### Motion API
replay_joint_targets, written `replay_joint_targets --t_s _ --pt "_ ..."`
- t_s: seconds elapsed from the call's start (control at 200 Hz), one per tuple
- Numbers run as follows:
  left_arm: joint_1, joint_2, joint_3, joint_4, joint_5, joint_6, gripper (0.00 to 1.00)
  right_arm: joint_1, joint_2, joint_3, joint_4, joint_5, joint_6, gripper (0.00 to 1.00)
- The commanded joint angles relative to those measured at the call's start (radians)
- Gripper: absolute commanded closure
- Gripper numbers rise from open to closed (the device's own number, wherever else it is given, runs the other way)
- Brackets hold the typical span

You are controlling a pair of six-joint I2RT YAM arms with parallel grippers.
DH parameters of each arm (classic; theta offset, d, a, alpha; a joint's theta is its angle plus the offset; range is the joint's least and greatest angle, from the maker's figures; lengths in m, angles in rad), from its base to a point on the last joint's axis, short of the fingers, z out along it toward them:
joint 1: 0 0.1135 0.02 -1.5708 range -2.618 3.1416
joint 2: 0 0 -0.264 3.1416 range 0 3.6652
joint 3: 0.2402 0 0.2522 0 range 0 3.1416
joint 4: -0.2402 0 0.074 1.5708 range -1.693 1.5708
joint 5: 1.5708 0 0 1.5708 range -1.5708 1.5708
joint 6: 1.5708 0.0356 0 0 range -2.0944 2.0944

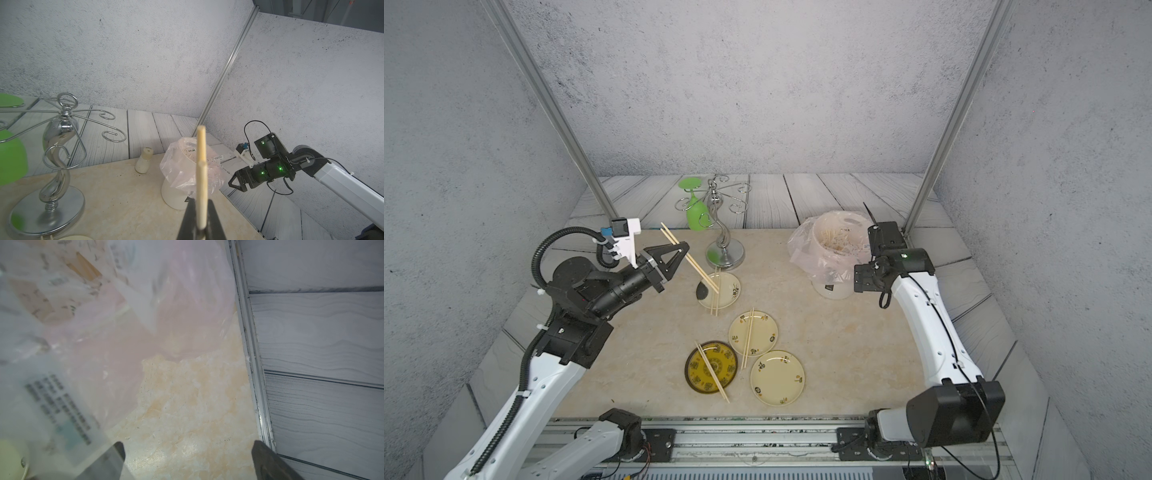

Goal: Remove the packaging of disposable chopsticks
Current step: Place the packet bag in the trash bin.

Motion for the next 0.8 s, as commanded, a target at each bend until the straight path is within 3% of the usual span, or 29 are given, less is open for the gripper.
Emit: replay_joint_targets --t_s 0.0,0.375,0.636,0.796 --pt "0.006 0.003 0.018 0.019 -0.004 -0.004 1.0 -0.005 -0.019 -0.014 0.024 -0.063 0.029 0.01" --pt "0.008 0.007 0.021 0.019 0.002 -0.008 1.0 -0.005 -0.075 0.015 0.054 -0.21 0.042 0.01" --pt "0.013 0.011 0.02 0.02 0.003 -0.012 1.0 -0.004 0.049 0.246 0.044 -0.157 0.027 0.01" --pt "0.019 0.014 0.022 0.019 0.005 -0.014 1.0 -0.004 0.157 0.412 0.068 -0.191 0.041 0.01"
